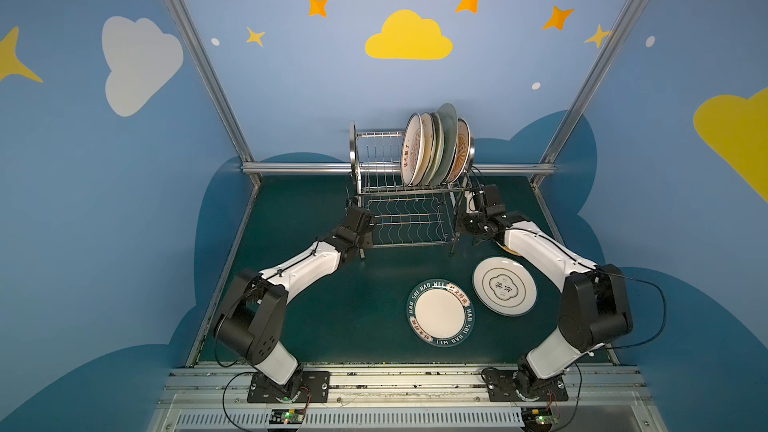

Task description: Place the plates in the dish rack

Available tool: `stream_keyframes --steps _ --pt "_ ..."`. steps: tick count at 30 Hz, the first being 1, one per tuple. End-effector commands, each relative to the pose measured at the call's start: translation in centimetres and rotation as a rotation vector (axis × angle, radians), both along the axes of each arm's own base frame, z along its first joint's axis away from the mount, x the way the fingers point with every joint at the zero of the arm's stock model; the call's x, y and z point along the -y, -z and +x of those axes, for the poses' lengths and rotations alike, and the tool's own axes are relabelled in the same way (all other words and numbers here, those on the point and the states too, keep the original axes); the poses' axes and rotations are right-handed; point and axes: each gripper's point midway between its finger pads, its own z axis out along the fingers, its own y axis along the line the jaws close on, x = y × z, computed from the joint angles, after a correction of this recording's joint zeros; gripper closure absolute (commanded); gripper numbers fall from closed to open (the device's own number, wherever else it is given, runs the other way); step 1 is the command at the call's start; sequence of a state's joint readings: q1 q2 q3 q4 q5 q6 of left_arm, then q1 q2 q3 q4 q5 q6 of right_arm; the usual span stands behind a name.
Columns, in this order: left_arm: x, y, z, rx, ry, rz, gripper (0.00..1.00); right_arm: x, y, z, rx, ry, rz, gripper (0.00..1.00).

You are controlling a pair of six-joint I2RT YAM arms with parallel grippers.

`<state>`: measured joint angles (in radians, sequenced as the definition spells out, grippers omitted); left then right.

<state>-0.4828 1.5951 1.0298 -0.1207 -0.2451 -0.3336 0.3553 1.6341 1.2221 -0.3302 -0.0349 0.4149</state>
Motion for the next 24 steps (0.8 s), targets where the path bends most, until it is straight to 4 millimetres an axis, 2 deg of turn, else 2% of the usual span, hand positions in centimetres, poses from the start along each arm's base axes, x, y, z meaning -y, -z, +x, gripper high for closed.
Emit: stream_keyframes --steps 1,3,5,8,20,22,24 --pt "-0.5 -1.3 0.8 0.029 -0.083 -0.097 0.93 -0.3 -1.5 -0.3 -0.014 0.045 0.073 1.0" --pt "-0.4 -1.5 0.7 0.031 -0.083 -0.104 0.87 -0.4 -1.6 -0.4 -0.015 0.039 0.076 1.0" --pt "-0.6 -1.9 0.5 0.038 -0.085 -0.106 0.81 -0.4 -1.9 -0.4 -0.011 0.036 0.079 0.96" --pt "-0.9 -2.6 0.2 0.056 -0.093 -0.112 0.79 -0.3 -2.4 -0.4 -0.001 0.039 0.082 0.87" --pt "-1.4 -4.0 -0.7 0.075 -0.093 -0.124 0.66 0.0 -4.6 -1.1 0.022 0.034 0.093 0.68" --pt "-1.5 -4.7 -1.2 0.089 -0.092 -0.139 0.59 0.4 -5.0 -1.5 0.027 0.043 0.088 0.61" --pt "-1.8 -5.4 -2.0 0.104 -0.092 -0.16 0.52 0.8 -5.4 -1.9 0.038 0.048 0.09 0.58"
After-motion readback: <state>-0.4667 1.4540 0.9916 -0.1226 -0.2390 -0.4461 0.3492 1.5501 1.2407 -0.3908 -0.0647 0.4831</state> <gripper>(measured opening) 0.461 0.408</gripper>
